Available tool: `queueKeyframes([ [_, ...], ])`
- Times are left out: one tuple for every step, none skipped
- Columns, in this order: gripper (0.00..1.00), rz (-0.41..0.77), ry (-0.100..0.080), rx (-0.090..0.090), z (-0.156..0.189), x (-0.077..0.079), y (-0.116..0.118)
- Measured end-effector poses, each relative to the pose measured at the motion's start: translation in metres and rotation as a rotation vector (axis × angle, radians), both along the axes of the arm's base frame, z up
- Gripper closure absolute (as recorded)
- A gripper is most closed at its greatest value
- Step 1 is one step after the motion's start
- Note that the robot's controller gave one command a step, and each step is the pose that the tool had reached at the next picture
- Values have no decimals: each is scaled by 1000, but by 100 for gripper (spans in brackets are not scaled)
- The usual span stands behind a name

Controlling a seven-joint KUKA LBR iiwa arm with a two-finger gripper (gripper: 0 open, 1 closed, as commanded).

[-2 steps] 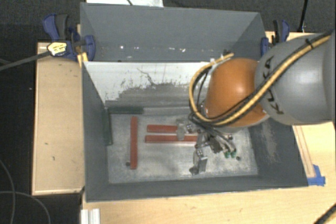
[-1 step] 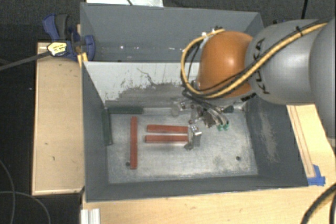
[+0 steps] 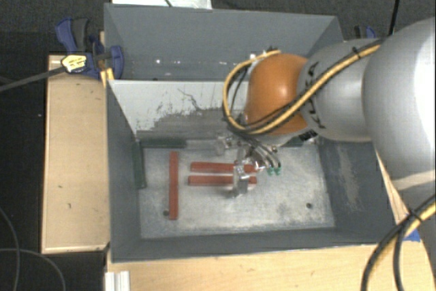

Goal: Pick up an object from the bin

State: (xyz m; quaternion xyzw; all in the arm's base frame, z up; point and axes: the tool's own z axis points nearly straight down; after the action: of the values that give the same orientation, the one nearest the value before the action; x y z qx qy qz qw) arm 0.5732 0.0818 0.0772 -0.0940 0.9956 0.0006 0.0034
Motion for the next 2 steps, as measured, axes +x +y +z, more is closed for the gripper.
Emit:
queueKeyframes([
  [100, 64, 5, -1, -7, -18, 9],
  [100, 64, 5, -1, -7, -18, 9],
])
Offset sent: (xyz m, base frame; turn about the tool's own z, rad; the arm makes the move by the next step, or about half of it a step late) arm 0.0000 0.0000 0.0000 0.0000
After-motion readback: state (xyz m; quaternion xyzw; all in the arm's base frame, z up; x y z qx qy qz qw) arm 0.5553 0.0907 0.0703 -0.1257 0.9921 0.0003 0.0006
